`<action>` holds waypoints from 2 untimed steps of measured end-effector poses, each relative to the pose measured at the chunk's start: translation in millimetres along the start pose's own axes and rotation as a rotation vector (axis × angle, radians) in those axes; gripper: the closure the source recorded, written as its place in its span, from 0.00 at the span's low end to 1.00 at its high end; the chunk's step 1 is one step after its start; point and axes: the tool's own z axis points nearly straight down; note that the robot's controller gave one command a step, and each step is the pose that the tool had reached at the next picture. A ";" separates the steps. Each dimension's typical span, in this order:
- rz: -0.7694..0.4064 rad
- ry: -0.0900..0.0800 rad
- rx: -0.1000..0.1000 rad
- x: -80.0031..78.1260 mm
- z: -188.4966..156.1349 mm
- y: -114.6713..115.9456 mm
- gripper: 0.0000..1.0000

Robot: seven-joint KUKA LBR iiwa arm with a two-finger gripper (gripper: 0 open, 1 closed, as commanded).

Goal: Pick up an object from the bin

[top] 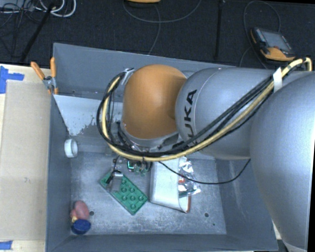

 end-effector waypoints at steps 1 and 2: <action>-0.040 0.000 0.002 -17.6 101.3 -52.2 0.00; -0.040 -0.005 -0.001 -19.7 93.9 -49.7 1.00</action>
Offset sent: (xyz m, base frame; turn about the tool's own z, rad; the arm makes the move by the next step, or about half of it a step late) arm 0.0182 -0.0496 -0.0964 -0.0433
